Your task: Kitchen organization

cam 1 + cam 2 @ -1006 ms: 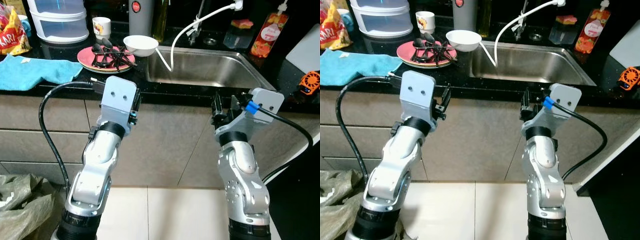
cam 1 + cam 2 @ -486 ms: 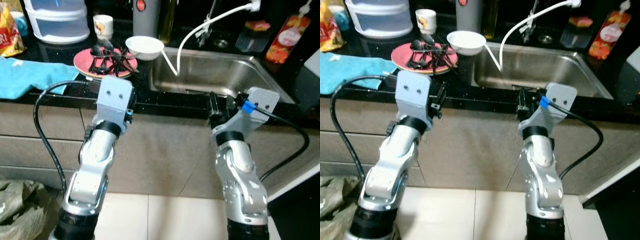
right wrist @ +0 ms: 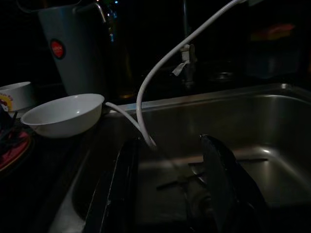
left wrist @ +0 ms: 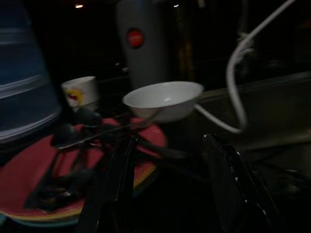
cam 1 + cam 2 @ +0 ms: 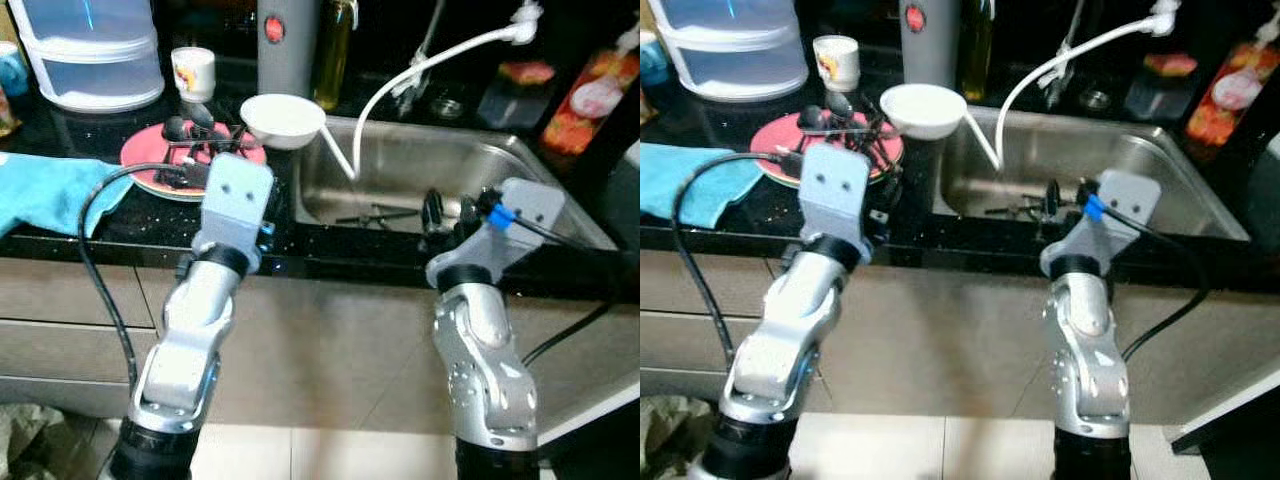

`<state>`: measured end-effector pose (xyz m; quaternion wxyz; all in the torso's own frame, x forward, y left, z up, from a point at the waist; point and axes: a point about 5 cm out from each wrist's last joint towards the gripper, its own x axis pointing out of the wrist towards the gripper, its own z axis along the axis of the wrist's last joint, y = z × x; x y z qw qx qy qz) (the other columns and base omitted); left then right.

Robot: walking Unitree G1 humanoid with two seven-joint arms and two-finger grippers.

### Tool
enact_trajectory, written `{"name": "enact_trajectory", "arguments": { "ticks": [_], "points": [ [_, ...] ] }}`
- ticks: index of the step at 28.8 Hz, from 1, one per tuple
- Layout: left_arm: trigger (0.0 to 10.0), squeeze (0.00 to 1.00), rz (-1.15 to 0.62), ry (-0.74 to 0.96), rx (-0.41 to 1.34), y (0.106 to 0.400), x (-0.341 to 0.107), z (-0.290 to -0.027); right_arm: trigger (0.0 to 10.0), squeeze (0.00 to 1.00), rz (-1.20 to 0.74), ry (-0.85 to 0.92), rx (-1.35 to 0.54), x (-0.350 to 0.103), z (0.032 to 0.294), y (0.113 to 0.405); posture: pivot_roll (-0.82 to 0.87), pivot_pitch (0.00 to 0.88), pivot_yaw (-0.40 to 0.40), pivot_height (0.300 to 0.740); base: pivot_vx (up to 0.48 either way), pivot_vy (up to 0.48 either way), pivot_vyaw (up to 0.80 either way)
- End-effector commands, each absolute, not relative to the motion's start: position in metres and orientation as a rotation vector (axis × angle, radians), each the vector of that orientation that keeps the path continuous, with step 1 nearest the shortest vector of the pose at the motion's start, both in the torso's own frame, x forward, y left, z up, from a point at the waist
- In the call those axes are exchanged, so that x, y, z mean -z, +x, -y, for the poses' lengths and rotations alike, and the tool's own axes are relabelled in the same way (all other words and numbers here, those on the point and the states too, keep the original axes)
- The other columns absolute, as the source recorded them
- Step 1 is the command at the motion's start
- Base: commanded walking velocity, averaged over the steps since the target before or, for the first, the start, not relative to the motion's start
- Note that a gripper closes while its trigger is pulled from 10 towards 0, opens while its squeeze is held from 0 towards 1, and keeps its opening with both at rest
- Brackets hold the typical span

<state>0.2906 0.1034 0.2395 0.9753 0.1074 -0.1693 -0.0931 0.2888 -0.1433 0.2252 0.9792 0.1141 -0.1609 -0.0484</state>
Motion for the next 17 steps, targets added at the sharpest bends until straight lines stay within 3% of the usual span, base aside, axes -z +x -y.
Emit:
{"name": "enact_trajectory", "arguments": {
  "ticks": [1, 14, 17],
  "points": [
    [10.0, 0.00, 0.350, 0.233, 0.203, 0.2896, -0.2399, -0.0997, 10.0, 0.00, 0.317, 0.221, 0.115, -0.2237, 0.1479, 0.2887, 0.18, 0.032, -0.079, 0.740, 0.330, 0.000, 0.00],
    [10.0, 0.00, 0.370, 0.247, 0.196, 0.2885, -0.2422, -0.0994, 10.0, 0.00, 0.319, 0.222, 0.115, -0.2242, 0.1481, 0.2889, 0.18, 0.033, -0.079, 0.740, 0.286, 0.000, 0.00],
    [10.0, 0.00, 0.377, 0.244, 0.188, 0.2879, -0.2435, -0.0988, 10.0, 0.00, 0.320, 0.222, 0.115, -0.2244, 0.1479, 0.2889, 0.18, 0.033, -0.080, 0.740, 0.000, 0.000, 0.00]
  ]
}}
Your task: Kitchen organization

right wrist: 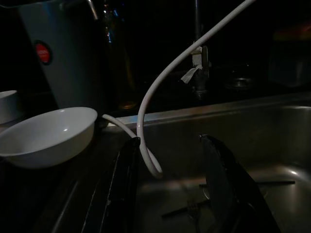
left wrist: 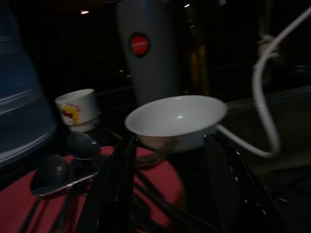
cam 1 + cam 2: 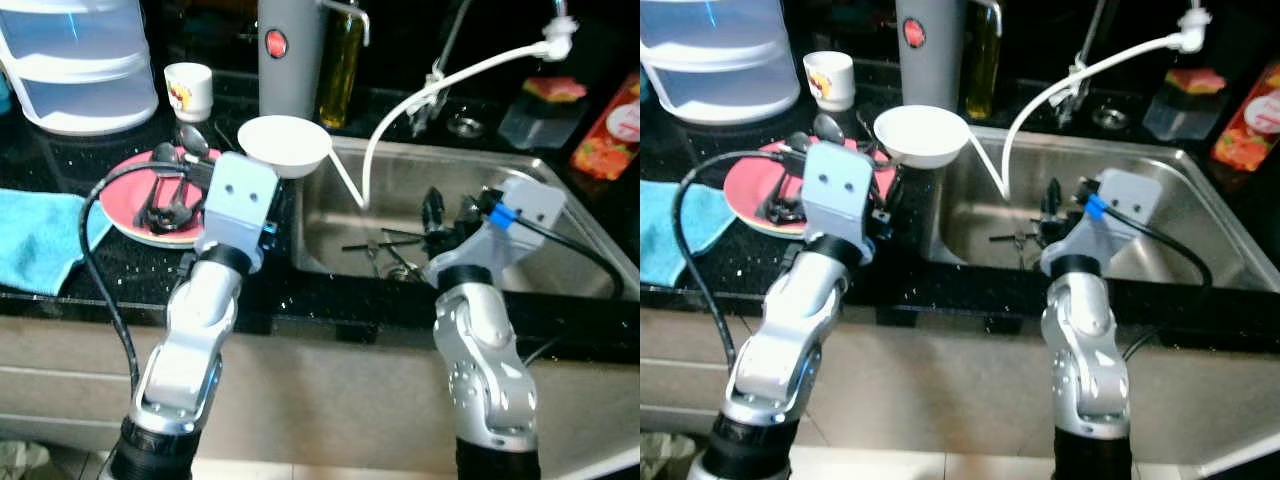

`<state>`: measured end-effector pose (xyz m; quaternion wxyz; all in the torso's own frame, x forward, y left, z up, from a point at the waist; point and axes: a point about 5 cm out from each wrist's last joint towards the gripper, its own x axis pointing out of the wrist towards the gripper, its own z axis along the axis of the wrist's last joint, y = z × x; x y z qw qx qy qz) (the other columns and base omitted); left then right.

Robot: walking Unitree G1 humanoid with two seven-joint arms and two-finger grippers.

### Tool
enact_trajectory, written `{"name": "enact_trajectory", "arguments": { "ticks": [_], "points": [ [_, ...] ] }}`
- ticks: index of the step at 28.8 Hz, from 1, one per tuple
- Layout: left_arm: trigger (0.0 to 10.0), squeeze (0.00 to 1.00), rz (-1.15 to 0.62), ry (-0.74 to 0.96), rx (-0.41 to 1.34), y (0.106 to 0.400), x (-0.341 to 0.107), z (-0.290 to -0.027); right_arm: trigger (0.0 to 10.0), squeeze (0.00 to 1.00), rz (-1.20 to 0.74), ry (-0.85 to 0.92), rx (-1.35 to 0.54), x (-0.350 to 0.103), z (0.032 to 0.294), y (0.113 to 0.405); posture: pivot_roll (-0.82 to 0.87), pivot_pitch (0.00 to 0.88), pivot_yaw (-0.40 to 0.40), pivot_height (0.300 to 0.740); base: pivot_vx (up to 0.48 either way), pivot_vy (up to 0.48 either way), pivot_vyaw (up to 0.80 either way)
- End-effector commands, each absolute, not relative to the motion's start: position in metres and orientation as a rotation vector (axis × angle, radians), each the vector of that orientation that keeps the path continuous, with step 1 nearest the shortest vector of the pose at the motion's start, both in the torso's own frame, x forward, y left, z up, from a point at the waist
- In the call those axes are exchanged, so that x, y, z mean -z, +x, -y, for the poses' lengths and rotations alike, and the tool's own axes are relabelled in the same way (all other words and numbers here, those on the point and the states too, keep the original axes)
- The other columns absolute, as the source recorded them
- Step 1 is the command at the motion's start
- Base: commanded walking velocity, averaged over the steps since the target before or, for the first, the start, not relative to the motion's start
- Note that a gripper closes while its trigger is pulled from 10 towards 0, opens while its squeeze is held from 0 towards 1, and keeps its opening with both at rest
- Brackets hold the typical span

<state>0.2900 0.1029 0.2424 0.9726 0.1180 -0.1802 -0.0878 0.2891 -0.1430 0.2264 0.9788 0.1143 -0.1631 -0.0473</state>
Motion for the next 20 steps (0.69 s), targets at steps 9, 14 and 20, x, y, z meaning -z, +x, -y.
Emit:
{"name": "enact_trajectory", "arguments": {
  "ticks": [9, 14, 20],
  "points": [
    [10.0, 0.00, 0.377, 0.241, 0.195, 0.2864, -0.2444, -0.0968, 10.0, 0.00, 0.322, 0.223, 0.114, -0.2250, 0.1478, 0.2890, 0.18, 0.033, -0.079, 0.740, 0.000, 0.000, 0.00],
    [10.0, 0.00, 0.341, 0.257, 0.188, 0.2866, -0.2478, -0.0964, 10.0, 0.00, 0.325, 0.223, 0.115, -0.2260, 0.1478, 0.2889, 0.18, 0.035, -0.080, 0.740, 0.000, 0.000, 0.00],
    [10.0, 0.00, 0.272, 0.266, 0.136, 0.2895, -0.2524, -0.1012, 10.0, 0.00, 0.332, 0.222, 0.110, -0.2288, 0.1476, 0.2893, 0.18, 0.036, -0.079, 0.740, 0.000, 0.000, 0.00]
  ]
}}
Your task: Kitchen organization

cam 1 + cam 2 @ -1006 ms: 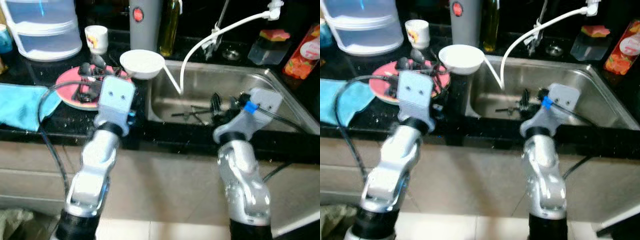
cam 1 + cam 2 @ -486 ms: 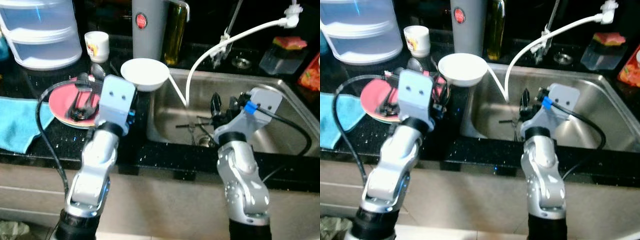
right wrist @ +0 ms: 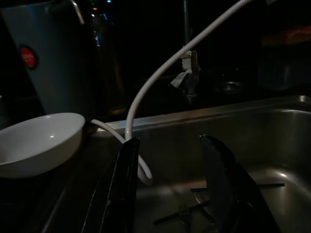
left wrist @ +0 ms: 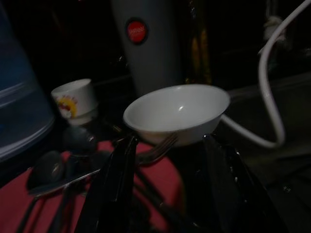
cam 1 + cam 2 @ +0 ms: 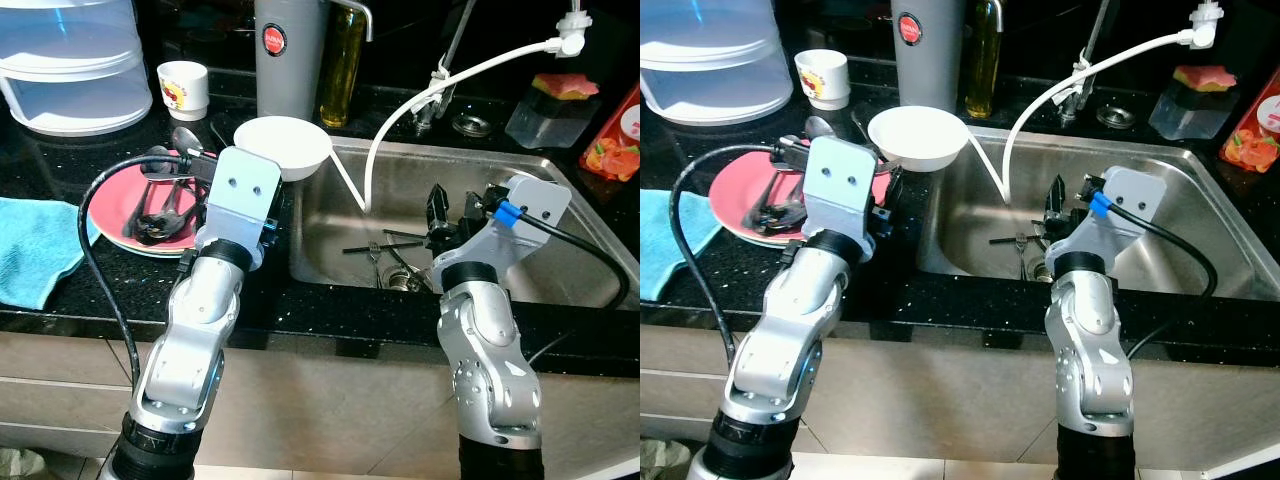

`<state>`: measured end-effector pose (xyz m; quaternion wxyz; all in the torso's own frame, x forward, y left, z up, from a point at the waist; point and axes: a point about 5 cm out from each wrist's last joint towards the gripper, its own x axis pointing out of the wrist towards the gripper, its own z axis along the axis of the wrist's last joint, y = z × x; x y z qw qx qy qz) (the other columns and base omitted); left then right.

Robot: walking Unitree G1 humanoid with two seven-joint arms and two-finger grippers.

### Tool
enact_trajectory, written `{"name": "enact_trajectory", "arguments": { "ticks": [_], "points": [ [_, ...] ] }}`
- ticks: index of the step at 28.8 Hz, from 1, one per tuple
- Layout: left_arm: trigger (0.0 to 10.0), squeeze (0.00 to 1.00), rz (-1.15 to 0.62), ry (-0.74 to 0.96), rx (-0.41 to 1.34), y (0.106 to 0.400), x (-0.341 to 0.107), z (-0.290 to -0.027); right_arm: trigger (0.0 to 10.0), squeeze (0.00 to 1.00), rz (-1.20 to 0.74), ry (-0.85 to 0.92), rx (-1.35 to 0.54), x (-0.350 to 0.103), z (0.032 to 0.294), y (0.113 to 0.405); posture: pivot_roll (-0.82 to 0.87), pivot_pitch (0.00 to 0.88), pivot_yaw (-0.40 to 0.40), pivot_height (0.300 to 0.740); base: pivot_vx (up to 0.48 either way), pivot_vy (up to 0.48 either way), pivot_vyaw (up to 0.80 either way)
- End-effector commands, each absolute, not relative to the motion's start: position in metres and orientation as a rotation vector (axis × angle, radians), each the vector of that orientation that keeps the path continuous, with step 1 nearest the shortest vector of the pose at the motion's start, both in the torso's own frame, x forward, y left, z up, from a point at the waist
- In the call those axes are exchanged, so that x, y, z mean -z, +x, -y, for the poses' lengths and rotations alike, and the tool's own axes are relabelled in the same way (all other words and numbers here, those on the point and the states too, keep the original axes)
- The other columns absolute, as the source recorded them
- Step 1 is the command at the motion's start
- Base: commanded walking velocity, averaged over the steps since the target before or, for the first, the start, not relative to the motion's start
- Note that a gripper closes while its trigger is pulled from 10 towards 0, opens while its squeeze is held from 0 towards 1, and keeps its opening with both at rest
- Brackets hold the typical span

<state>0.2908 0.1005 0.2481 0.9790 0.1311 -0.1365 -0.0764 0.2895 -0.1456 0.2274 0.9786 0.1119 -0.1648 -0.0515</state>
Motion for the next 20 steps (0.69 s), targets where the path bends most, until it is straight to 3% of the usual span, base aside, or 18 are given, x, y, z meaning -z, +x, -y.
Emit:
{"name": "enact_trajectory", "arguments": {
  "ticks": [1, 8, 13, 17, 20],
  "points": [
    [10.0, 0.00, 0.272, 0.266, 0.136, 0.289, -0.252, -0.101, 10.0, 0.00, 0.332, 0.222, 0.110, -0.229, 0.148, 0.289, 0.18, 0.036, -0.079, 0.740, 0.000, 0.000, 0.00],
    [10.0, 0.00, 0.127, 0.203, 0.034, 0.302, -0.251, -0.116, 10.0, 0.00, 0.342, 0.219, 0.101, -0.232, 0.148, 0.292, 0.18, 0.025, -0.078, 0.740, 0.000, 0.000, 0.00],
    [10.0, 0.00, 0.182, 0.115, 0.238, 0.292, -0.257, -0.091, 10.0, 0.00, 0.341, 0.215, 0.102, -0.231, 0.149, 0.293, 0.18, 0.021, -0.077, 0.740, 0.000, 0.000, 0.00],
    [10.0, 0.00, 0.349, 0.568, 0.251, 0.279, -0.256, -0.090, 10.0, 0.00, 0.338, 0.212, 0.100, -0.230, 0.149, 0.292, 0.18, 0.017, -0.082, 0.740, 0.000, 0.000, 0.00],
    [10.0, 0.00, 0.382, 0.652, 0.266, 0.271, -0.255, -0.091, 10.0, 0.00, 0.335, 0.210, 0.095, -0.229, 0.149, 0.292, 0.19, 0.016, -0.088, 0.740, 0.000, 0.000, 0.00]
  ]
}}
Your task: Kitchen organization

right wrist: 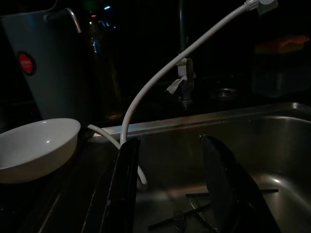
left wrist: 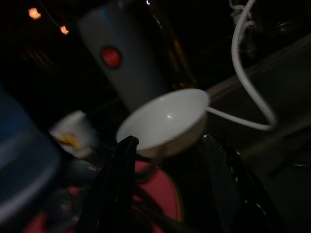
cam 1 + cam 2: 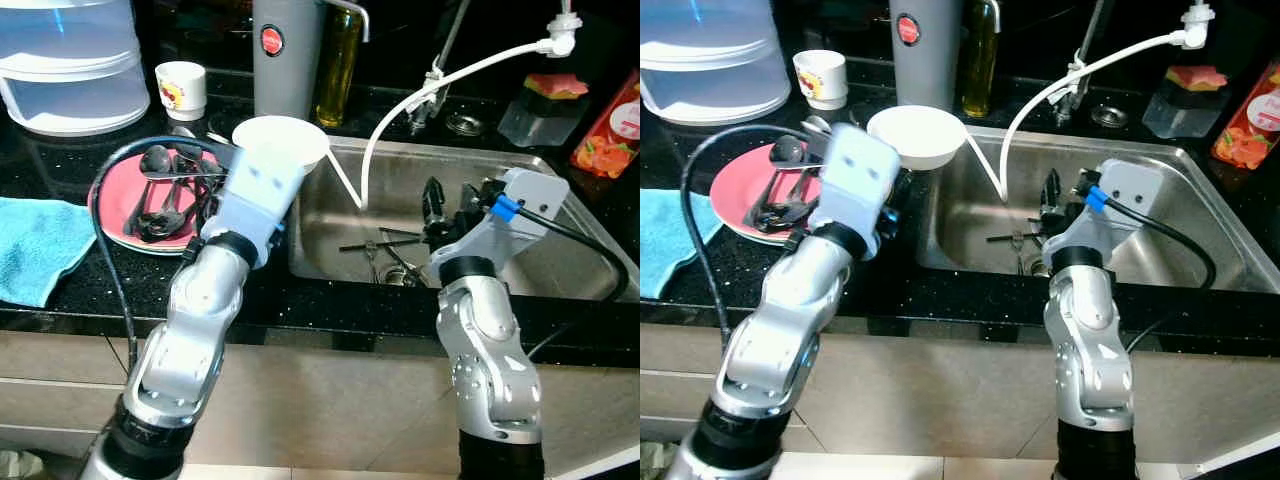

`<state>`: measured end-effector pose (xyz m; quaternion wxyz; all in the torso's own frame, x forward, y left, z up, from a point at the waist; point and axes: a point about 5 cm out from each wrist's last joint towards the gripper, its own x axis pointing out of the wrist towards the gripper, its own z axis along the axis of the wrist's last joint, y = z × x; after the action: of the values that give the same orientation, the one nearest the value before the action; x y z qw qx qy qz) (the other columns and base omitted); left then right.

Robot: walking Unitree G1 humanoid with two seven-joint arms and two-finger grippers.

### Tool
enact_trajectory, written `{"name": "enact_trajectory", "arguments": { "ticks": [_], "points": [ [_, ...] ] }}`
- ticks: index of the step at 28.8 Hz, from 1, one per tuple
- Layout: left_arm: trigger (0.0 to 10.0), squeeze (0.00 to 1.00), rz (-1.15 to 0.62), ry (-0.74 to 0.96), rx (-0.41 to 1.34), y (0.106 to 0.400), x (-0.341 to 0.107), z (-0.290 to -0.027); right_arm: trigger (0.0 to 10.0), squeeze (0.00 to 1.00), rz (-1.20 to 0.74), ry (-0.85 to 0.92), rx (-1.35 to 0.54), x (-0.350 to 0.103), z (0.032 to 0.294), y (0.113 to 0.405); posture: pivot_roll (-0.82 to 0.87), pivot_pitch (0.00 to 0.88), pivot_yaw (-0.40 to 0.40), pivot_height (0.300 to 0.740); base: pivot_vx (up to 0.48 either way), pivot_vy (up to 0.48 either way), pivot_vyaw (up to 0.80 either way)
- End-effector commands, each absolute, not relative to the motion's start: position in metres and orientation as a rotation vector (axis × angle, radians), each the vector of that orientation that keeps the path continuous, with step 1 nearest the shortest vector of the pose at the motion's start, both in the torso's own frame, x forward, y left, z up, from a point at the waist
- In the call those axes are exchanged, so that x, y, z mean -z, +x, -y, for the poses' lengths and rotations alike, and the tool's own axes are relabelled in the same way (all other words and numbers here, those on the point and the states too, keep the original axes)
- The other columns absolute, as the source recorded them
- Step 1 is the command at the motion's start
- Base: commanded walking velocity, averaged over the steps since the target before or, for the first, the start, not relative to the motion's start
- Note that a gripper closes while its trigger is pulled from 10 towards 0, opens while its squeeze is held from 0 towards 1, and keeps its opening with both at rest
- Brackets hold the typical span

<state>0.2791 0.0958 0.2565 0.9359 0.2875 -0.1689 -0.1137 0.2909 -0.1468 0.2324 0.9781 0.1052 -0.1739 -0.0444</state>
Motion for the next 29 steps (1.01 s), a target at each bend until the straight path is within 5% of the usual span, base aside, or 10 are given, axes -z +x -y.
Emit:
{"name": "enact_trajectory", "arguments": {
  "ticks": [1, 11, 29],
  "points": [
    [10.0, 0.00, 0.418, 0.687, 0.294, 0.265, -0.256, -0.089, 10.0, 0.00, 0.334, 0.210, 0.092, -0.229, 0.148, 0.293, 0.19, 0.016, -0.089, 0.740, 0.000, 0.000, 0.00],
    [10.0, 0.00, 0.329, 0.961, 0.472, 0.252, -0.237, -0.090, 10.0, 0.00, 0.333, 0.211, 0.075, -0.229, 0.145, 0.294, 0.20, 0.020, -0.084, 0.740, 0.000, 0.000, 0.00],
    [10.0, 0.00, 0.056, 1.129, 0.594, 0.244, -0.218, -0.110, 10.0, 0.00, 0.324, 0.226, 0.068, -0.226, 0.141, 0.294, 0.22, 0.038, -0.073, 0.740, 0.000, 0.000, 0.00]
  ]
}}
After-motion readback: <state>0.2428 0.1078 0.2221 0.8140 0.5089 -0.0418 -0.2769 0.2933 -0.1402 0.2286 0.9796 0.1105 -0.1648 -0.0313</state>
